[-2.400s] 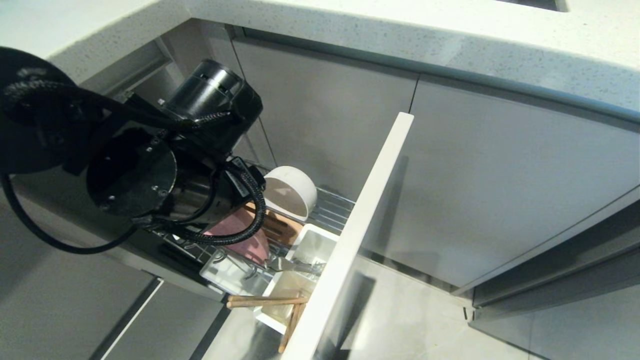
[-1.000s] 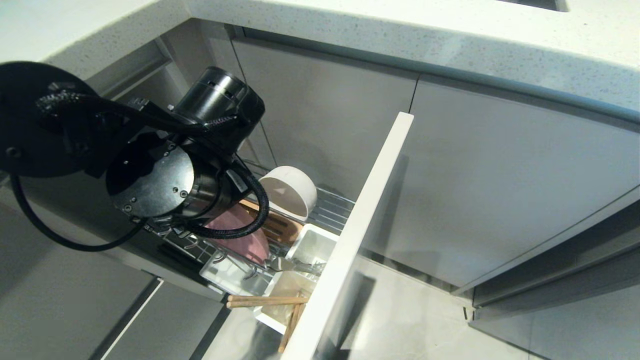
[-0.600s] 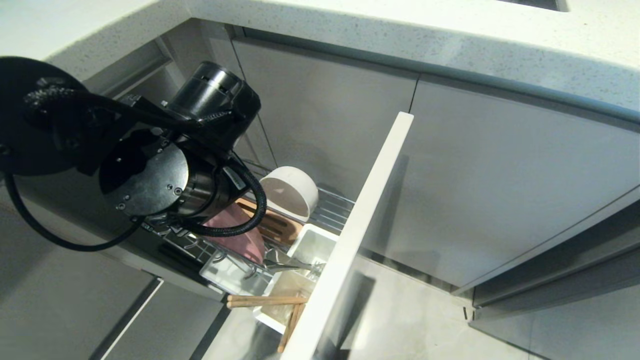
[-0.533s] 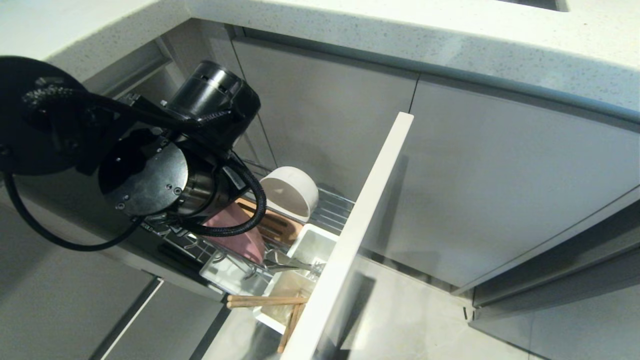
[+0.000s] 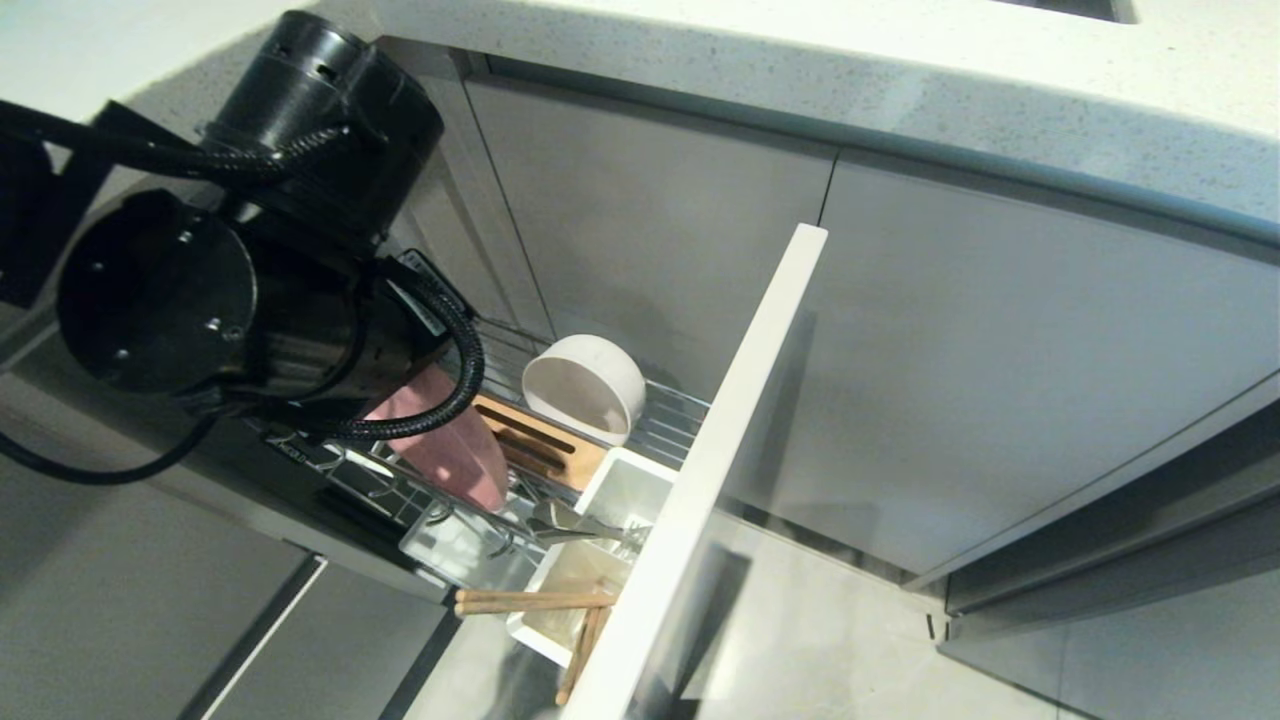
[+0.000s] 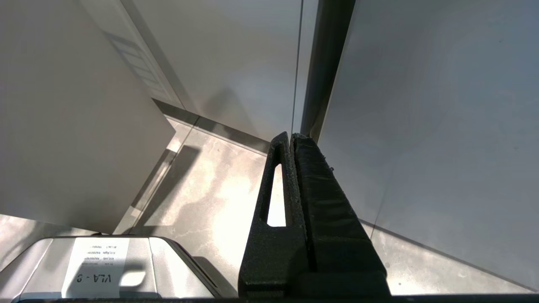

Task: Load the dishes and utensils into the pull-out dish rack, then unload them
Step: Take the plate out of the cupboard

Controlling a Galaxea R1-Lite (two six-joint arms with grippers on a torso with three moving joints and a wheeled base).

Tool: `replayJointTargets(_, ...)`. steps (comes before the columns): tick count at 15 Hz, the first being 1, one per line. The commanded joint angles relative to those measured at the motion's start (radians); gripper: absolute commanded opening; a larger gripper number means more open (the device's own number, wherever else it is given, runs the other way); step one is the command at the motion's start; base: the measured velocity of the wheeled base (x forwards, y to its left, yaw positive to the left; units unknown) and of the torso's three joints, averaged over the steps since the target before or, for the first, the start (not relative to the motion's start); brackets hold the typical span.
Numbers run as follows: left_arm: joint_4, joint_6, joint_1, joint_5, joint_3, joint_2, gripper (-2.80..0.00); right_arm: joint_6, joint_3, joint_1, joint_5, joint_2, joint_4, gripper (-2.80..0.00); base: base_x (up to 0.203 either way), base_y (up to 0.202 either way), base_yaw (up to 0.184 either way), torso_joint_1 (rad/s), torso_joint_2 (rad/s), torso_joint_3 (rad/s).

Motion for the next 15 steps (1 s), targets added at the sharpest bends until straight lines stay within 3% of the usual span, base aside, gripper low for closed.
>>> replayJointTargets(1,0.001,-0.008,-0.028,0.001,-0.013,-0.049,-2.80,0.000,0.002,0.000,0.000,0.001,0.000,-2.80,0.000,0.000,0.000,0.000,0.00,0.000)
replayJointTargets(9,-0.001,0.009,-0.122,0.002,-0.066,-0.197,-2.80,0.000,0.002,0.000,0.000,0.001,0.000,-2.80,0.000,0.000,0.000,0.000,0.00,0.000)
replayJointTargets(12,-0.137,0.141,-0.154,-0.011,-0.045,-0.312,-2.80,0.000,0.002,0.000,0.000,0.001,0.000,-2.80,0.000,0.000,0.000,0.000,0.00,0.000)
replayJointTargets(15,-0.318,0.307,-0.158,-0.072,0.009,-0.434,-2.80,0.000,0.002,0.000,0.000,0.001,0.000,-2.80,0.000,0.000,0.000,0.000,0.00,0.000)
